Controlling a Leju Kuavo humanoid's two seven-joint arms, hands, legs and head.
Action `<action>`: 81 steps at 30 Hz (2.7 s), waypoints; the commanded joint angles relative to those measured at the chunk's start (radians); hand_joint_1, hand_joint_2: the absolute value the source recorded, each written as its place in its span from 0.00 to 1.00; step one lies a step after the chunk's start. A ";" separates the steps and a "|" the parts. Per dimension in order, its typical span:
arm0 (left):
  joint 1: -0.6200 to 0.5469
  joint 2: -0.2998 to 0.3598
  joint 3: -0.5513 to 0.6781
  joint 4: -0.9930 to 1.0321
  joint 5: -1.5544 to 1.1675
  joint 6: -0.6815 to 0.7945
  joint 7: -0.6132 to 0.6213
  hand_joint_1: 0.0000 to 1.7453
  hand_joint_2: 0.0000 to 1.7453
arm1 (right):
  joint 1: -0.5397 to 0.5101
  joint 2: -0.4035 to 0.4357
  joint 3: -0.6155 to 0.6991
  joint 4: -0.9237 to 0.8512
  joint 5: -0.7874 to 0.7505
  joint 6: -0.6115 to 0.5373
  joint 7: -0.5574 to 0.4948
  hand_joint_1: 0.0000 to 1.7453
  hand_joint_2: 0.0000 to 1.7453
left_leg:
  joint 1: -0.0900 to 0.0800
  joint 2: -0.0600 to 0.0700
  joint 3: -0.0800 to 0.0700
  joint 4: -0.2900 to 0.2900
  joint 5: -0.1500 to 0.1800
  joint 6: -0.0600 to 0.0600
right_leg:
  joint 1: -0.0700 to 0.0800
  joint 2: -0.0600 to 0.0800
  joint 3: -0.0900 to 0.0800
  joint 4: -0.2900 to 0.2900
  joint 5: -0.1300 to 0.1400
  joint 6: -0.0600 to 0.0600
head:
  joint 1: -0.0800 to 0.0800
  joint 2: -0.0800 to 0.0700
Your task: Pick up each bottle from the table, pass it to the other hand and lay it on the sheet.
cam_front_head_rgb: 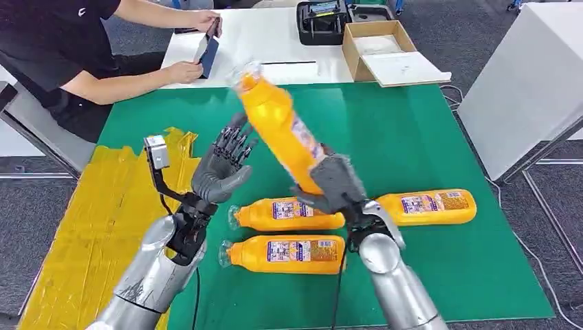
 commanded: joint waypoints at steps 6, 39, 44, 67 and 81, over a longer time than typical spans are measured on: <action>-0.152 0.007 -0.034 0.065 0.006 0.103 -0.006 0.00 1.00 | -0.300 0.190 0.348 0.543 -0.070 0.013 -0.027 1.00 1.00 | 0.001 -0.004 0.001 0.001 0.003 -0.006 | 0.000 -0.006 0.000 0.001 0.000 0.000 | 0.000 0.000; -0.144 0.075 -0.024 0.052 -0.264 0.278 -0.075 1.00 1.00 | -0.397 0.216 0.441 0.662 -0.136 0.040 -0.070 1.00 1.00 | 0.001 -0.006 0.001 0.001 0.003 -0.006 | 0.000 -0.008 0.001 0.001 -0.001 0.000 | 0.000 0.000; -0.137 0.089 -0.010 0.046 -0.255 0.257 -0.072 1.00 1.00 | -0.408 0.211 0.452 0.667 -0.150 0.044 -0.072 1.00 1.00 | 0.000 -0.006 0.003 0.002 0.001 -0.007 | 0.000 -0.010 0.003 0.002 -0.003 0.000 | 0.000 0.000; 0.008 0.078 0.165 -0.021 -0.270 0.126 -0.055 1.00 1.00 | -0.169 -0.044 0.129 0.231 0.033 -0.083 -0.035 0.00 0.00 | 0.000 -0.012 0.003 0.000 0.003 -0.006 | 0.000 -0.014 0.005 -0.001 -0.002 0.001 | 0.000 0.000; -0.075 0.097 0.119 0.000 -0.351 0.189 -0.063 1.00 1.00 | 0.035 -0.194 -0.041 -0.092 0.097 -0.040 0.006 0.00 0.00 | -0.001 -0.009 -0.001 0.001 0.002 -0.005 | -0.002 -0.012 -0.001 0.000 -0.001 0.000 | 0.000 0.000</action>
